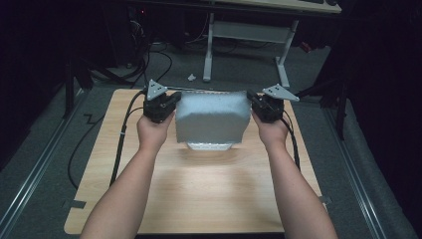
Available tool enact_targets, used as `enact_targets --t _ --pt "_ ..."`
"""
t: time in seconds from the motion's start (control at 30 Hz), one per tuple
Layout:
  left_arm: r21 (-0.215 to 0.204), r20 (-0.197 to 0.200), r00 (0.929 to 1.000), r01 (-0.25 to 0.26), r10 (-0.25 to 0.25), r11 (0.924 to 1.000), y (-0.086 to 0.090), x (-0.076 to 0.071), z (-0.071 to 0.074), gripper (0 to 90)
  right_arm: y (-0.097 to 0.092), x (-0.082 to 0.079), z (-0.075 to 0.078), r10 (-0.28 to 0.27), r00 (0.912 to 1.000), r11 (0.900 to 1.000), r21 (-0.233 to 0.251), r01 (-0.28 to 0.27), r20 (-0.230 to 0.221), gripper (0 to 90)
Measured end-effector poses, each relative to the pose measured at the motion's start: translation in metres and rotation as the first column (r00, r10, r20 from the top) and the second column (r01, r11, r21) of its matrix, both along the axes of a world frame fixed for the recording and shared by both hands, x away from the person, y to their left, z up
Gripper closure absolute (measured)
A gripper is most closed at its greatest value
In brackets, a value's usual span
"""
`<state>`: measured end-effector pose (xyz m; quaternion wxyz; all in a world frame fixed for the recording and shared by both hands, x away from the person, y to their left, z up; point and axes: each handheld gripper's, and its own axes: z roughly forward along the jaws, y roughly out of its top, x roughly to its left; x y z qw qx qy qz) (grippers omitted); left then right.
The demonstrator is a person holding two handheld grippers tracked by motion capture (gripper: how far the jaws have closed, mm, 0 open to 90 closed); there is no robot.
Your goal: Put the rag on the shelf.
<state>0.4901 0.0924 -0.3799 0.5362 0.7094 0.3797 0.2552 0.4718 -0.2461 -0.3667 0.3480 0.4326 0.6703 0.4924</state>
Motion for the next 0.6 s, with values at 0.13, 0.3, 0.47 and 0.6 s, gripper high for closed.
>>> enact_targets --t 0.13,0.3,0.47,0.6 --pt "-0.003 -0.018 0.9998 0.007 -0.007 1.0 0.0 -0.002 -0.008 89.2 -0.001 0.003 -0.009 0.001 0.9996 1.0 0.001 -0.001 -0.029 89.9" --pt "0.003 -0.048 0.9988 0.012 -0.012 0.9999 0.001 -0.003 -0.017 89.2 0.001 0.004 -0.017 0.003 0.9989 0.9995 -0.031 -0.005 -0.046 89.8" --pt "0.001 -0.082 0.9963 0.028 -0.027 0.9996 0.002 -0.003 -0.03 89.2 0.002 0.004 -0.025 0.011 0.9976 0.999 -0.041 -0.014 -0.068 89.8" --pt "0.007 -0.101 0.9941 0.042 -0.041 0.9991 0.001 -0.005 -0.04 89.2 0.003 0.003 -0.036 0.018 0.9962 0.9987 -0.046 -0.022 -0.085 89.8"
